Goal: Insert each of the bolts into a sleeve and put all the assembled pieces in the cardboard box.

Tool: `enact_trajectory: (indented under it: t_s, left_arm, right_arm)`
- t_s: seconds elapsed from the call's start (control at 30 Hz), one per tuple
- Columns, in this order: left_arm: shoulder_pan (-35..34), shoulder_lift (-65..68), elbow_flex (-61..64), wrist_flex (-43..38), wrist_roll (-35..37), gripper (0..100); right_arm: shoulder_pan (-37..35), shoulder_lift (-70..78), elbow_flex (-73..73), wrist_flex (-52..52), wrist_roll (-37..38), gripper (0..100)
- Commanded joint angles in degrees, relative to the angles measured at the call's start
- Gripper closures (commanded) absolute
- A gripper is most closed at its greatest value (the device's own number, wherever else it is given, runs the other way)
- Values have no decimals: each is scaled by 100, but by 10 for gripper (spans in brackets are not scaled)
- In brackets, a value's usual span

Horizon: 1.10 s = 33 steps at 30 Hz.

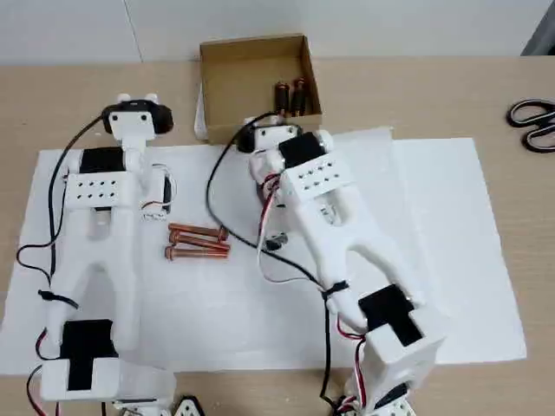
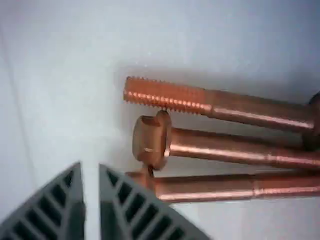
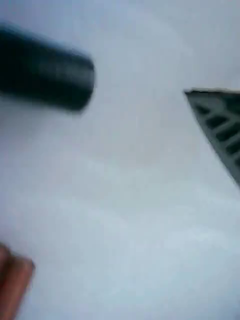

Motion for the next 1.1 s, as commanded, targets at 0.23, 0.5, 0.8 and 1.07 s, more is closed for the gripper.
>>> enact_trajectory:
  t_s: [0.23,0.5,0.8,1.07]
  left_arm:
    - [-18,-316,-13,-79,53,992]
    - [-18,-299,-13,-79,53,992]
    - [-18,-273,-13,-79,53,992]
    - [-18,-273,-13,-79,88,992]
  right_arm:
    - [-963,-4,-44,-690,-35,757]
    - [-409,453,-35,-1393,316,758]
    - [-356,796,-44,-1745,360,758]
    - [-224,1138,-18,-1921,325,758]
